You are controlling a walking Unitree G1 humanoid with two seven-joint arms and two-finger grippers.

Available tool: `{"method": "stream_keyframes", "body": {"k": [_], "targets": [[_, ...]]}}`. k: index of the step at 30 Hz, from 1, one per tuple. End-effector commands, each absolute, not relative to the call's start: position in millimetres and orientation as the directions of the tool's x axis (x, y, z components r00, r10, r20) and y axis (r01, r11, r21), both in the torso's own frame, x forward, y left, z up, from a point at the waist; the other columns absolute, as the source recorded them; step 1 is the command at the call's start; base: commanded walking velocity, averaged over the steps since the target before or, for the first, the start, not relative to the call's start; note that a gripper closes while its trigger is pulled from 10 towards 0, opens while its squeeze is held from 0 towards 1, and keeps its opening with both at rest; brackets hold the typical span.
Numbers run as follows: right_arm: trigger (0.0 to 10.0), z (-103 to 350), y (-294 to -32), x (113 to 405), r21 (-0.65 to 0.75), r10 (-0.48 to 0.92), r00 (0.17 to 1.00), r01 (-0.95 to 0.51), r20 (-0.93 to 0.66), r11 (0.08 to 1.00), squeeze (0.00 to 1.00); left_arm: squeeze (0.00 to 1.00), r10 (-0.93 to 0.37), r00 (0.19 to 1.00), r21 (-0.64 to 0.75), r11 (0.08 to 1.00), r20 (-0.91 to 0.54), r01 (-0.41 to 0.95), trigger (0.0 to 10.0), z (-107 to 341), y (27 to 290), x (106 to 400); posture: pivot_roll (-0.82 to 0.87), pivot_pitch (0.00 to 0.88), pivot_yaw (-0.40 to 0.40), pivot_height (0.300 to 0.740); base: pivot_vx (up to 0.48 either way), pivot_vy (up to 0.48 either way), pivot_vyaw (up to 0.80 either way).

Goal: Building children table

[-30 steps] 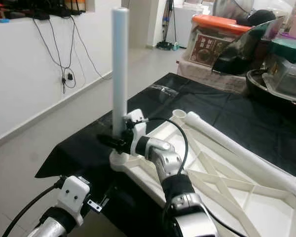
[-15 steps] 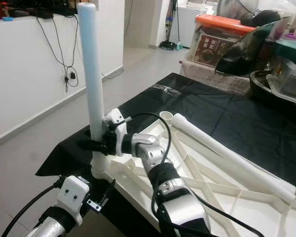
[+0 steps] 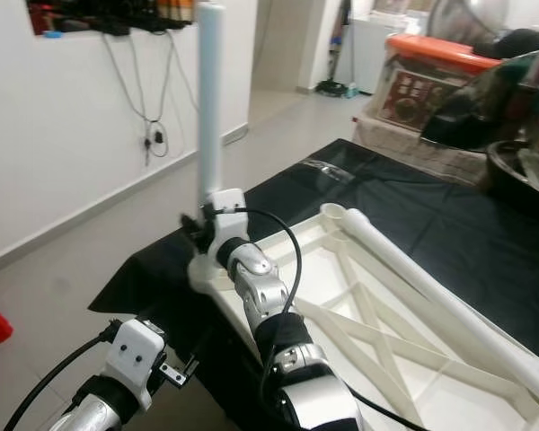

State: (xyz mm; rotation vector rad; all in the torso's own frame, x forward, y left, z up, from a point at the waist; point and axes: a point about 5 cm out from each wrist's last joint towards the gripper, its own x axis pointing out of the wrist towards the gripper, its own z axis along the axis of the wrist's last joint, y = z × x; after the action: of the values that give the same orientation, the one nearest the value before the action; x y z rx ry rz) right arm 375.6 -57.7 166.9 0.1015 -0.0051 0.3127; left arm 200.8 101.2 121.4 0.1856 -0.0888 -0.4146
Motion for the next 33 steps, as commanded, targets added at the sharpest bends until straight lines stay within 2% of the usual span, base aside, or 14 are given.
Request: {"method": "stream_keyframes", "body": {"k": [1, 3, 5, 7, 10, 11, 12, 13, 18, 19, 26, 27, 28, 33], "targets": [[0.0, 164, -78, 370, 0.127, 0.106, 0.993, -0.111, 0.042, 0.986, 0.00, 0.00, -0.412, 0.910, 0.187, 0.898, 0.044, 0.397, 10.0, 121, 99, 201, 0.24, 0.000, -0.122, 0.740, 0.000, 0.000, 0.00], [0.0, 164, -78, 370, 0.127, 0.106, 0.993, -0.111, 0.042, 0.986, 0.00, 0.00, -0.412, 0.910, 0.187, 0.898, 0.044, 0.397, 10.0, 121, 99, 201, 0.24, 0.000, -0.122, 0.740, 0.000, 0.000, 0.00], [0.0, 160, -89, 356, 0.155, -0.082, 0.996, 0.075, 0.033, 0.985, 0.00, 0.00, -0.411, 0.911, 0.186, 0.899, 0.045, 0.396, 10.0, 121, 100, 201, 0.24, 0.000, -0.125, 0.740, 0.000, 0.000, 0.00], [0.0, 159, -92, 350, 0.169, -0.144, 0.989, 0.138, 0.021, 0.976, 0.00, 0.00, -0.411, 0.911, 0.186, 0.899, 0.045, 0.396, 10.0, 121, 100, 201, 0.23, 0.000, -0.125, 0.740, 0.000, 0.000, 0.00], [0.0, 157, -92, 343, 0.186, -0.171, 0.985, 0.166, 0.011, 0.969, 0.00, 0.00, -0.410, 0.911, 0.185, 0.899, 0.044, 0.396, 10.0, 121, 100, 201, 0.23, 0.000, -0.124, 0.740, 0.000, 0.000, 0.00], [2.5, 157, -88, 342, 0.204, -0.153, 0.988, 0.148, 0.006, 0.968, 0.00, 0.00, -0.410, 0.911, 0.185, 0.899, 0.044, 0.396, 10.0, 121, 100, 201, 0.23, 0.000, -0.124, 0.740, 0.000, 0.000, 0.00], [2.5, 157, -88, 342, 0.204, -0.153, 0.988, 0.148, 0.006, 0.968, 0.00, 0.00, -0.410, 0.911, 0.185, 0.899, 0.044, 0.396, 10.0, 121, 100, 201, 0.23, 0.000, -0.124, 0.740, 0.000, 0.000, 0.00], [10.0, 159, -82, 340, 0.212, -0.102, 0.995, 0.095, 0.022, 0.973, 0.00, 0.00, -0.410, 0.911, 0.185, 0.899, 0.044, 0.396, 10.0, 121, 100, 201, 0.23, 0.000, -0.123, 0.740, 0.000, 0.000, 0.00], [10.0, 165, -69, 337, 0.212, 0.019, 0.997, -0.035, 0.076, 0.977, 0.00, 0.00, -0.410, 0.911, 0.186, 0.899, 0.043, 0.396, 10.0, 121, 100, 201, 0.23, 0.000, -0.122, 0.740, 0.000, 0.000, 0.00], [10.0, 165, -67, 335, 0.210, 0.052, 0.994, -0.071, 0.094, 0.975, 1.00, 0.00, -0.410, 0.911, 0.186, 0.899, 0.043, 0.396, 10.0, 121, 100, 201, 0.23, 0.000, -0.122, 0.740, 0.000, 0.000, 0.00], [10.0, 167, -64, 325, 0.177, 0.136, 0.982, -0.158, 0.133, 0.971, 1.00, 0.00, -0.409, 0.912, 0.188, 0.899, 0.043, 0.394, 10.0, 121, 100, 202, 0.23, 0.000, -0.121, 0.740, 0.000, 0.000, 0.00], [10.0, 167, -65, 321, 0.158, 0.160, 0.977, -0.181, 0.138, 0.971, 0.34, 0.00, -0.408, 0.912, 0.188, 0.900, 0.042, 0.394, 10.0, 121, 101, 202, 0.23, 0.000, -0.120, 0.740, 0.000, 0.000, 0.00], [10.0, 166, -67, 317, 0.148, 0.186, 0.972, -0.207, 0.140, 0.967, 0.00, 0.00, -0.408, 0.912, 0.188, 0.900, 0.042, 0.394, 10.0, 121, 101, 202, 0.23, 0.000, -0.119, 0.740, 0.000, 0.000, 0.00], [10.0, 162, -73, 309, 0.128, 0.240, 0.961, -0.257, 0.136, 0.958, 0.00, 0.00, -0.409, 0.912, 0.188, 0.899, 0.040, 0.395, 10.0, 120, 101, 202, 0.23, 0.000, -0.119, 0.740, 0.000, 0.000, 0.00]]}}
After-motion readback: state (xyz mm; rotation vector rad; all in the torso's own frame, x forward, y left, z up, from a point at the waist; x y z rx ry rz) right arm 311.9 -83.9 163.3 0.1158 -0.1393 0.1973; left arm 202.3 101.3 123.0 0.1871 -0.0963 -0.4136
